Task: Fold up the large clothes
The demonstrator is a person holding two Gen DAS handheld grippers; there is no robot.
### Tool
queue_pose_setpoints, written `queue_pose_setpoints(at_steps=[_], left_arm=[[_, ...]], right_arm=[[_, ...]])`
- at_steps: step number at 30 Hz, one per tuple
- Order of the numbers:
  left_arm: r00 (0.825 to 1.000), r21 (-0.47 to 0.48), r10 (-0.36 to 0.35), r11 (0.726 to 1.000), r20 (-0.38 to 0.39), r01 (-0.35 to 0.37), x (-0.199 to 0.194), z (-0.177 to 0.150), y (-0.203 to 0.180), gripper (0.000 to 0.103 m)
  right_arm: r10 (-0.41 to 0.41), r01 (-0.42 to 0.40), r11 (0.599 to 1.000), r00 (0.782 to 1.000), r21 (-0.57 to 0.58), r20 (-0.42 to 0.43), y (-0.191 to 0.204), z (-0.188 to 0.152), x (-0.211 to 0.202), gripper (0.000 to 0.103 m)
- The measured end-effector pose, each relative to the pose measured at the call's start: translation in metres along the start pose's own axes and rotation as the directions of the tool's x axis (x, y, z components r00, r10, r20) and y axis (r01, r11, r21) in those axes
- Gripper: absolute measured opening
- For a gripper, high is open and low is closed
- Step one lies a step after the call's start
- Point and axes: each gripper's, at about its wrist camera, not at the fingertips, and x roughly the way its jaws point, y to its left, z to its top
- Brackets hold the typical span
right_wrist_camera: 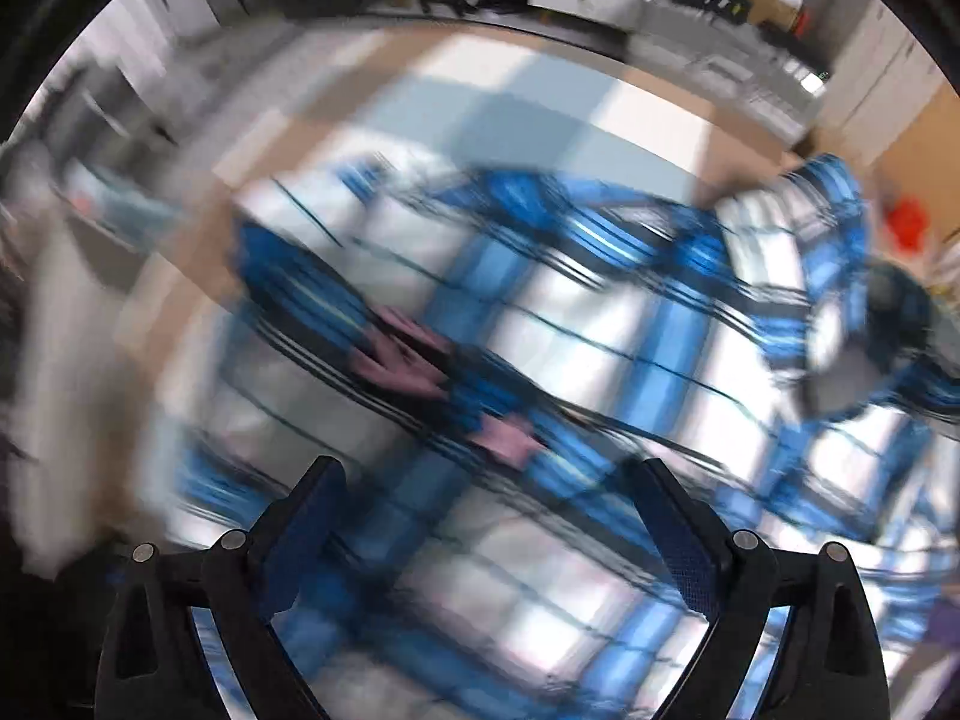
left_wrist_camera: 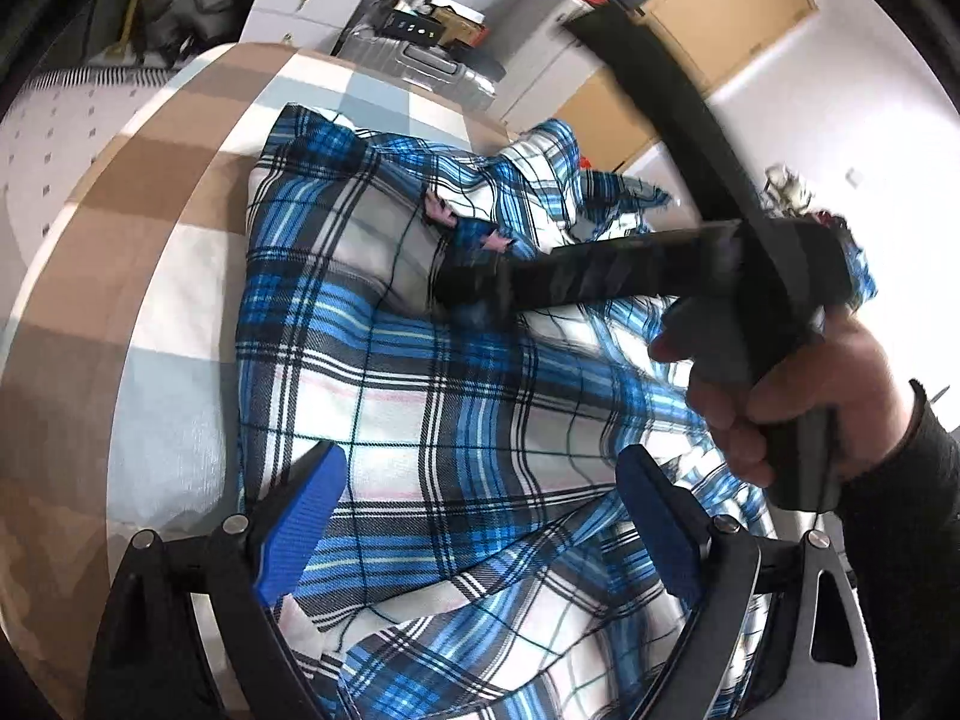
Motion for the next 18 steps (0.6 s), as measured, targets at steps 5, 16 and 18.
queue_pose_setpoints(at_steps=[5,16,18], left_arm=[[0.996,0.036,0.083,0.996,-0.022,-0.082,-0.003,-0.001,-0.014,0.088],[0.953,0.112,0.298,0.95,-0.046,-0.292,0.02,0.004,-0.021,0.092],[0.947,0.11,0.308,0.948,-0.087,-0.298,0.021,0.013,-0.03,0.092]], right_arm=[[0.107,-0.155,0.963,0.971,0.221,0.215,-0.069,-0.06,-0.047,0.097],[-0.106,0.083,0.928,0.993,0.364,0.044,-0.171,-0.167,-0.013,0.101],[-0.127,0.099,0.938,0.99,0.333,0.062,-0.17,-0.169,-0.014,0.103]])
